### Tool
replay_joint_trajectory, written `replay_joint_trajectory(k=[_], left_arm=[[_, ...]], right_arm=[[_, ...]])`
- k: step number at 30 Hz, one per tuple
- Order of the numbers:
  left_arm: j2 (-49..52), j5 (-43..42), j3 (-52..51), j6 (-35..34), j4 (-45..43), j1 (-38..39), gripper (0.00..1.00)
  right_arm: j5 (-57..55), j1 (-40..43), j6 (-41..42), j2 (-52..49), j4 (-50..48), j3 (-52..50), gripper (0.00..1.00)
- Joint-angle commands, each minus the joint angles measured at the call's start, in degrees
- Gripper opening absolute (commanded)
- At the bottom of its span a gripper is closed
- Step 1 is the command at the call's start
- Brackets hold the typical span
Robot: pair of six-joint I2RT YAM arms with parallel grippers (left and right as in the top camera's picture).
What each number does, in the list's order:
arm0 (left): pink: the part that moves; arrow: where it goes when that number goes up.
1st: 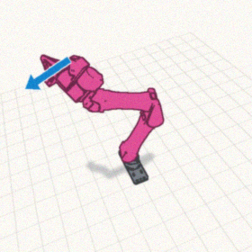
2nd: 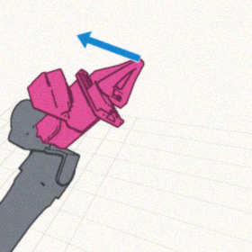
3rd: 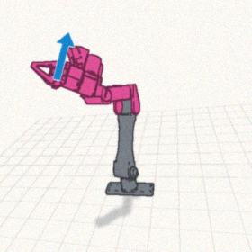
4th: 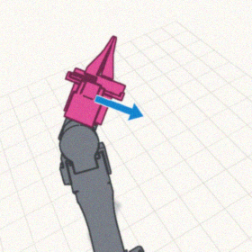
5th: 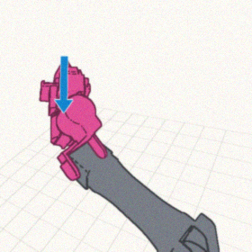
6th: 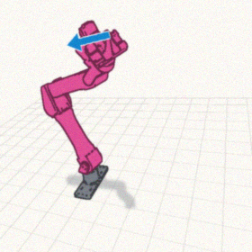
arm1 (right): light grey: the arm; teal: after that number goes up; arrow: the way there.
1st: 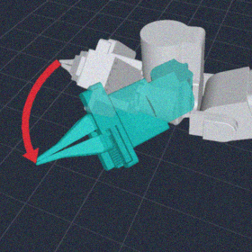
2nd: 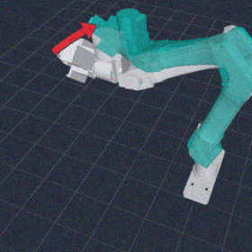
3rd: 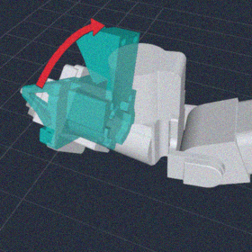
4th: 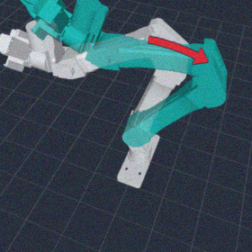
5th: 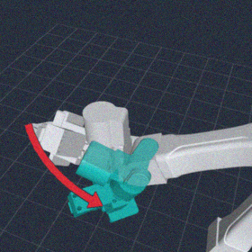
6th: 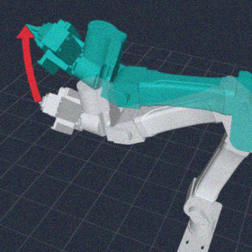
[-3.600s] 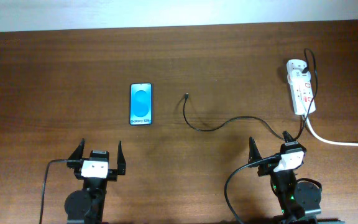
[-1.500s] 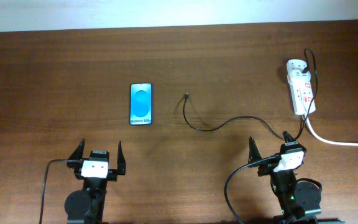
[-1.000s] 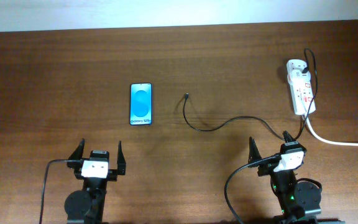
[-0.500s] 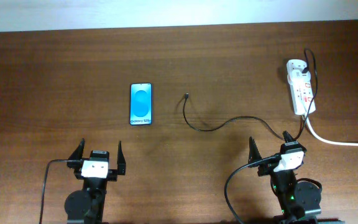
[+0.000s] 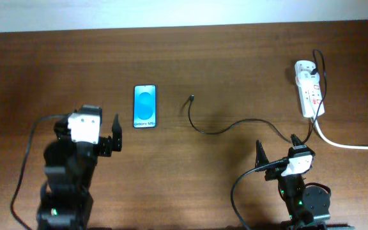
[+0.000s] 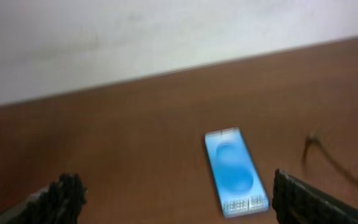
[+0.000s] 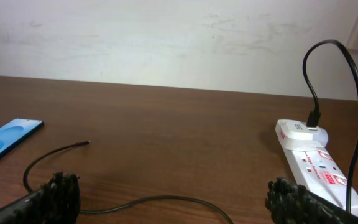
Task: Plug charger to phone and switch on socket
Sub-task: 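Move the left gripper over the blue phone and lower it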
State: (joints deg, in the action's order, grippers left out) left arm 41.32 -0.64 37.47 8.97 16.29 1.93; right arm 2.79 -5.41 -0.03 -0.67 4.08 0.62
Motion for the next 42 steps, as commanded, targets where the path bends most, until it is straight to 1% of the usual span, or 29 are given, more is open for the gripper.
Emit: replay_joint_trajectory(k=[1,3,4,5,6,8,9,13,15,16,18,21,23,24,25,27,29,30,31,32,35,38,42], left_arm=[[14.5,-6.5,16.5,-3.4,5.3,-0.2,0.99],[25.3,-9.6,27.2,-3.4,12.6,-0.2,0.99],[32.0,-11.4,34.9,-3.4,19.1,-0.2,0.99],[35.3,-11.5,39.1,-3.4,23.5,-0.2,0.99],[40.7,-12.1,45.7,-3.4,30.2,-0.2,0.99],[46.0,-14.1,51.2,-3.4,35.7,-0.2,0.99],[46.9,-15.3,51.3,-3.4,35.7,-0.2,0.99],[47.3,-15.6,51.3,-3.4,36.0,-0.2,0.99],[48.3,-19.4,51.3,-3.4,34.8,0.1,0.99],[49.6,-19.0,51.3,-3.6,34.8,1.0,0.99],[52.2,-15.7,51.3,-8.6,34.0,2.4,0.99],[55.0,-15.4,51.9,-13.3,31.4,3.2,0.99],[58.1,-14.7,56.2,-13.9,33.4,3.6,0.99],[61.5,-11.8,60.8,-13.9,36.7,4.7,0.99],[63.5,-9.2,62.7,-13.9,38.4,5.6,0.99],[67.1,-8.3,63.0,-13.9,38.7,7.0,0.99],[70.4,-8.0,63.0,-14.2,39.0,7.9,0.96],[72.4,-3.6,63.0,-17.9,40.0,8.5,0.96],[73.9,-0.5,63.0,-20.7,40.7,9.0,0.98],[76.0,0.1,63.0,-22.4,41.0,9.7,0.98],[79.9,0.1,63.0,-22.7,41.2,11.1,0.98],[83.3,0.2,63.0,-25.5,41.2,11.7,1.00],[85.3,0.5,62.9,-25.1,40.8,11.7,0.99]], right_arm=[[0.0,-0.2,0.0,0.2,0.2,-0.3,0.98],[-0.1,-0.2,0.0,0.2,0.2,-0.3,0.98],[-0.1,-0.2,0.0,0.2,0.2,-0.3,0.98],[-0.1,-0.2,0.0,0.2,0.2,-0.3,0.98],[-0.1,-0.2,0.0,0.2,0.2,-0.3,0.98],[-0.1,-0.2,0.0,0.2,0.2,-0.3,0.98],[0.0,-0.2,0.0,0.2,0.2,-0.3,0.98],[-0.1,-0.2,0.0,0.2,0.2,-0.3,0.98],[-0.1,-0.2,0.0,0.2,0.2,-0.3,0.98],[-0.1,-0.2,0.0,0.2,0.2,-0.3,0.99],[-0.1,-0.2,0.0,0.2,0.2,-0.3,0.98],[-0.1,-0.2,0.0,0.2,0.3,-0.3,0.98],[-0.1,-0.2,0.0,0.2,0.2,-0.3,0.98],[-0.1,-0.2,0.0,0.2,0.2,-0.3,0.98],[-0.1,-0.2,0.0,0.2,0.2,-0.3,0.98],[-0.1,-0.2,0.0,0.2,0.2,-0.3,0.98],[-0.1,-0.2,0.0,0.2,0.2,-0.3,0.98],[0.0,-0.2,0.0,0.2,0.2,-0.3,0.98],[-0.1,-0.2,0.0,0.2,0.2,-0.3,0.99],[-0.1,-0.2,0.0,0.2,0.2,-0.3,0.98],[-0.1,-0.2,0.0,0.2,0.3,-0.3,0.98],[-0.1,-0.2,0.0,0.2,0.2,-0.3,0.98],[-0.1,-0.2,0.0,0.2,0.2,-0.3,0.98]])
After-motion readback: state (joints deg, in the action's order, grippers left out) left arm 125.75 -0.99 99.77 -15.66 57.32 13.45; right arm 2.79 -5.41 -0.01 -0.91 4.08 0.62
